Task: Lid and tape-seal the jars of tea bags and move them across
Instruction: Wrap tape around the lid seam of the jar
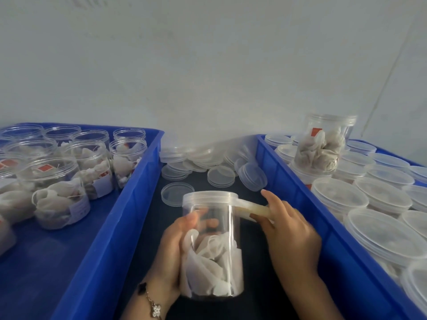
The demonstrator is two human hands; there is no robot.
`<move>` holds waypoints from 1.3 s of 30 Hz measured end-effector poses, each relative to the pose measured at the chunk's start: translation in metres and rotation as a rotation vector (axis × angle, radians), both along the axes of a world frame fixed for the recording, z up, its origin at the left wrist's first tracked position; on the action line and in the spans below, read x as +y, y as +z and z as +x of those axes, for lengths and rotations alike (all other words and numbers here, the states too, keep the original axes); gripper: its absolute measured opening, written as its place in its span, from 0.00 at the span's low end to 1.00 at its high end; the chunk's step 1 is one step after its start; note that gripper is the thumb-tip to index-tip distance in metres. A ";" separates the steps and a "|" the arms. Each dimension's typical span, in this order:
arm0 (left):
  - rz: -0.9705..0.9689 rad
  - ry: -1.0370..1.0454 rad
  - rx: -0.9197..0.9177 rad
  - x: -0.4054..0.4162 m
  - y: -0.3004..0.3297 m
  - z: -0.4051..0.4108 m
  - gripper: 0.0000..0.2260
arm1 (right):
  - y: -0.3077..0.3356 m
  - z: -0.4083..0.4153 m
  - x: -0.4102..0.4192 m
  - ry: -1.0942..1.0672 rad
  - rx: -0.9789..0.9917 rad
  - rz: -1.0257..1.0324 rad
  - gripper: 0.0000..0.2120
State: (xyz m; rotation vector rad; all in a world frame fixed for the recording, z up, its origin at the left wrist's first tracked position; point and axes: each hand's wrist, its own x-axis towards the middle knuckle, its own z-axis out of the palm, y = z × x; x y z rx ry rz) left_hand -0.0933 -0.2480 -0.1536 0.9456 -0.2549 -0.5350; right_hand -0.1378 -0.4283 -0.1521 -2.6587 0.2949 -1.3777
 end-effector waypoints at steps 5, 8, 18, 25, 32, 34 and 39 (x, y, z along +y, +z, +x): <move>-0.078 -0.048 0.019 0.005 0.003 0.002 0.36 | 0.005 -0.004 -0.010 0.146 -0.059 0.063 0.22; -0.091 -0.091 -0.011 0.009 0.004 0.003 0.33 | 0.010 -0.004 -0.012 0.333 0.054 0.447 0.24; -0.106 -0.091 -0.006 0.008 0.006 0.001 0.35 | 0.001 -0.006 -0.011 0.155 -0.156 0.045 0.19; -0.168 -0.114 -0.074 0.007 0.015 -0.007 0.30 | 0.001 -0.002 0.002 0.236 -0.117 0.034 0.19; -0.016 -0.104 -0.166 0.007 0.011 -0.003 0.38 | -0.002 -0.004 0.010 0.219 -0.077 0.086 0.15; 0.168 -0.026 -0.295 0.002 0.013 -0.001 0.41 | -0.002 -0.006 0.010 0.210 -0.047 0.090 0.14; 0.641 0.095 -0.540 -0.002 0.008 -0.003 0.53 | -0.002 -0.005 0.013 0.172 -0.068 0.107 0.08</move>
